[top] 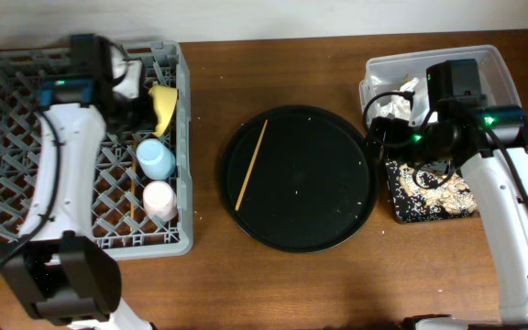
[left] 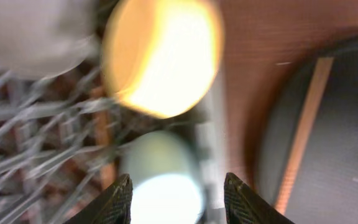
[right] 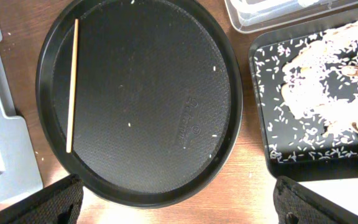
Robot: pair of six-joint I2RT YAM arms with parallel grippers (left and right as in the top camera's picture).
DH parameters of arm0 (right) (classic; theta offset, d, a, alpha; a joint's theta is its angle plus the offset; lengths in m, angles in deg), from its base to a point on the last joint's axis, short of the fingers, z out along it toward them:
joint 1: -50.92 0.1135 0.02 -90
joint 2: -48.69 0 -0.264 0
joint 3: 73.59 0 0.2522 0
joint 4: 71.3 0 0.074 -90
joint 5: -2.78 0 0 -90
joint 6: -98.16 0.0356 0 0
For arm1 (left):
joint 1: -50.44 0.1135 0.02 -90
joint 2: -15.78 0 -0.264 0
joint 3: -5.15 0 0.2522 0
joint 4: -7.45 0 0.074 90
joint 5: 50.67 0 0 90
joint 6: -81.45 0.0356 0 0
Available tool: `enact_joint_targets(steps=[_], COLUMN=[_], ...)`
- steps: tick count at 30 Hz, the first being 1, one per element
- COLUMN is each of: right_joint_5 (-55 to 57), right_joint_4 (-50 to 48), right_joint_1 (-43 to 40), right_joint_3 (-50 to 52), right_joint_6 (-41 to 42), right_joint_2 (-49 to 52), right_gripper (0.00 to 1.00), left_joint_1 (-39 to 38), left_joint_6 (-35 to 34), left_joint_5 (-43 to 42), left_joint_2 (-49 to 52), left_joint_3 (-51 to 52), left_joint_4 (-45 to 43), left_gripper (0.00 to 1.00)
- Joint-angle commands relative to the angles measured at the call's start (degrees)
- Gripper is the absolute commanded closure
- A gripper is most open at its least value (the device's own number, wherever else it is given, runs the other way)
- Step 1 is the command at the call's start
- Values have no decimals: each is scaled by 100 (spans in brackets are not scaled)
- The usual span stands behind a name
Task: Sort waste into correct bins and load items into the dishwasher rack
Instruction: 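Place the chopstick upright in the rack and release, then grasp the second wooden chopstick with the left gripper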
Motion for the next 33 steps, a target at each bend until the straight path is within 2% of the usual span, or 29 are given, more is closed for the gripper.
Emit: enact_joint_targets(steps=[1, 6, 9, 14, 16, 19, 28, 29, 31, 33], right_joint_5=[68, 68, 68, 70, 70, 70, 72, 72, 72, 72], right_joint_4=[7, 7, 9, 48, 50, 50, 50, 50, 50, 52], right_joint_1=[17, 17, 17, 17, 17, 17, 17, 17, 17, 17], right_joint_3=[-81, -81, -81, -81, -81, -81, -81, -81, -81, -81], right_joint_6=[4, 2, 2, 0, 0, 0, 0, 0, 0, 0], right_joint_2=[15, 15, 15, 15, 15, 15, 15, 15, 15, 15], right_gripper=[2, 2, 1, 2, 2, 1, 2, 2, 1, 1], left_joint_1=[-682, -1530, -2072, -2660, -2817, -2914, -2953, -2959, -2970, -2973], left_joint_6=[-162, -332, -750, -955, -1152, -1440, -1593, -1593, -1593, -1593], left_joint_5=[-496, -426, 26, 184, 619, 1178, 1196, 1200, 1198, 1198], left_joint_2=[39, 92, 190, 522, 691, 942, 1700, 1751, 1832, 1932], left_joint_3=[-50, -50, -50, -50, -50, -50, -50, -50, -39, -39], left_joint_4=[-133, -494, -715, -986, -1014, -1010, -938, -916, -892, -892], left_gripper=[53, 53, 53, 52, 52, 52, 53, 54, 63, 65])
